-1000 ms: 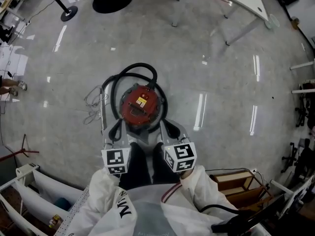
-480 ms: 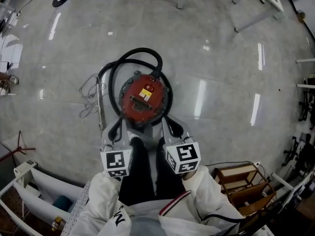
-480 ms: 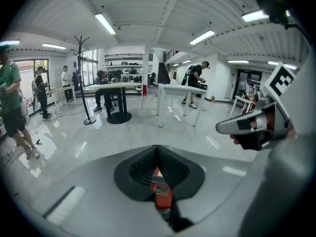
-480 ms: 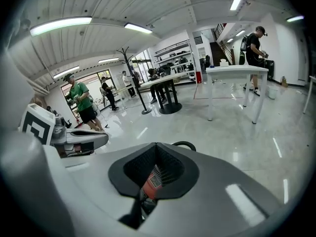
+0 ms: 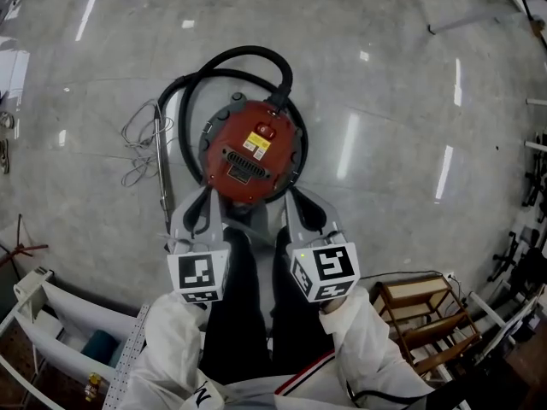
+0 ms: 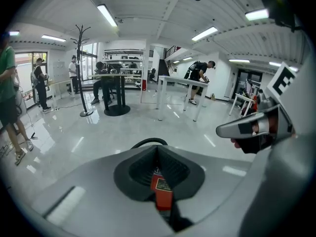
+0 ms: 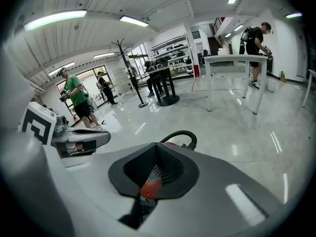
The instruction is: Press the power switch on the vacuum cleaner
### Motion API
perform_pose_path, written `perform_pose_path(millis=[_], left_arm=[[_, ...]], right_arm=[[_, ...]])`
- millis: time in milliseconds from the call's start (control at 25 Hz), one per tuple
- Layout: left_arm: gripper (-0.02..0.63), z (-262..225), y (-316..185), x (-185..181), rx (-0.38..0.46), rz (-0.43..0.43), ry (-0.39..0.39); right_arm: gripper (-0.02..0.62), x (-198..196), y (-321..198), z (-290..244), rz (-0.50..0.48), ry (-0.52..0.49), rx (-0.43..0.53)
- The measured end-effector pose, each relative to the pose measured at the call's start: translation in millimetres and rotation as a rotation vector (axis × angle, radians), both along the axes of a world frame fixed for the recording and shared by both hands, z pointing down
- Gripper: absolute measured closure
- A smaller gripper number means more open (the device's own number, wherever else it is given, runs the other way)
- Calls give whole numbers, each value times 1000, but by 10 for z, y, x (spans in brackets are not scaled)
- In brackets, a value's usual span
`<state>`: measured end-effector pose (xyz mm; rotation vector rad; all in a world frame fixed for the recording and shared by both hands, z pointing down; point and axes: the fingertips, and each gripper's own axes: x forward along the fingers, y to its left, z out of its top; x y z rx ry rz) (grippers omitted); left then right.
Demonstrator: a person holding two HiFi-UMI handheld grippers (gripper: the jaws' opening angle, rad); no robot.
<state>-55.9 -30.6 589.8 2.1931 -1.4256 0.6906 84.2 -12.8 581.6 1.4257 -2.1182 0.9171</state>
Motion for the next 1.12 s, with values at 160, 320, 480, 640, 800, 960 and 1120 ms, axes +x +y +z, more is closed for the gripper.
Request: perform_pose_path(millis=[160, 320, 480, 640, 800, 960, 1120], left_arm=[[606, 212, -9, -12, -20, -3, 6], [606, 314, -2, -28, -31, -10, 14], [606, 326, -5, -35, -38, -19, 26], [606, 324, -6, -79, -35, -22, 23], [606, 332, 3, -121, -35, -31, 21], [606, 316, 7, -140, -40, -37, 30], [606, 333, -9, -159, -42, -37, 34]], right_arm=[[595, -81, 3, 195, -7, -5, -20], [595, -127, 2, 284, -17, -1, -33], [595, -138, -5, 332, -25, 4, -48], [595, -179, -51, 367, -40, 18, -53], [595, -217, -125, 421, -47, 30, -59], [595, -240, -206, 504, -54, 42, -67], [595, -250, -300, 627, -56, 51, -79]])
